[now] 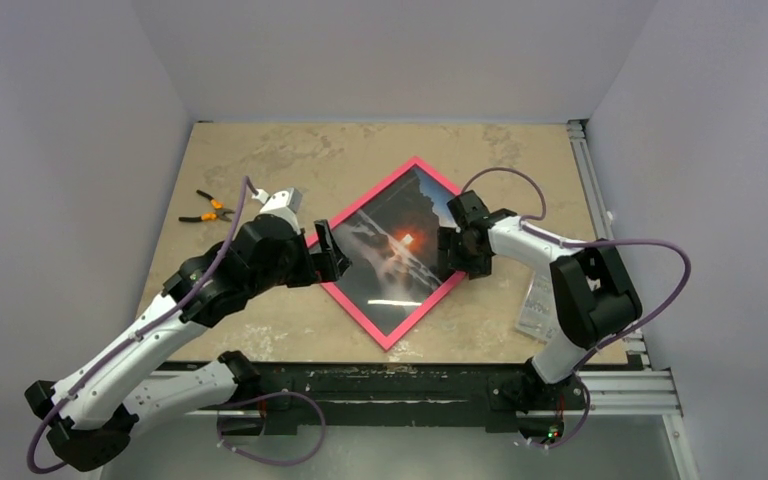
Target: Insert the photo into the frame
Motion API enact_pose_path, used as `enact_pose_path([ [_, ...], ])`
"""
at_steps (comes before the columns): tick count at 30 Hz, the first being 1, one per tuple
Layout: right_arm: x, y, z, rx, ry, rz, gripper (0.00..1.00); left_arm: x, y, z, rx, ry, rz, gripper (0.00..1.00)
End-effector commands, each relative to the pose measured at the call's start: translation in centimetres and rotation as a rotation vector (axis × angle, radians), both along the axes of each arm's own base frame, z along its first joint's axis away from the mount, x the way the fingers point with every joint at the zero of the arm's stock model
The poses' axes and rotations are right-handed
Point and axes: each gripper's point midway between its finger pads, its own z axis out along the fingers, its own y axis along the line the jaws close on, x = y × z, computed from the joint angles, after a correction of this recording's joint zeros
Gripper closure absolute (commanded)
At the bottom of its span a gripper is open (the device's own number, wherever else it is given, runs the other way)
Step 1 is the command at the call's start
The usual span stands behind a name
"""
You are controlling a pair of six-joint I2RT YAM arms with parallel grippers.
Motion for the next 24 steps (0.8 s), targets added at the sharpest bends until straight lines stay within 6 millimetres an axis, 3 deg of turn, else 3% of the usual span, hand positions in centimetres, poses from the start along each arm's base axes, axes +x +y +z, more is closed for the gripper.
enact_pose_path([
  [1, 1.4, -1.5, -0.6, -0.132, -0.033, 0.023, 0.37, 0.2, 0.6, 0.5, -0.008, -0.025, 0.032, 0.00],
  [7, 3.2, -2.6, 0.9, -0.229, -0.078, 0.051, 0.84, 0.2, 0.5, 0.3, -0.018, -0.030, 0.030, 0.00],
  [9, 4.3, -2.9, 1.6, -0.264, -0.107, 0.067, 0.92, 0.3, 0.4, 0.1, -0.017, -0.029, 0.026, 0.00],
  [12, 6.8, -3.6, 3.1, -0.344, -0.162, 0.075, 0.98, 0.4, 0.2, -0.4, -0.010, -0.018, 0.019, 0.00],
  [16, 10.2, -3.3, 4.7, -0.375, -0.211, 0.059, 0.97, 0.4, -0.3, -1.3, 0.002, 0.004, 0.007, 0.00],
  [20, 11.8, -2.5, 5.5, -0.304, -0.222, 0.021, 0.96, 0.3, -0.3, -2.6, 0.029, 0.035, 0.004, 0.00],
  [24, 12.1, -3.0, 4.3, -0.192, -0.190, -0.057, 1.00, 0.2, -0.5, -4.1, 0.038, 0.067, 0.002, 0.00],
])
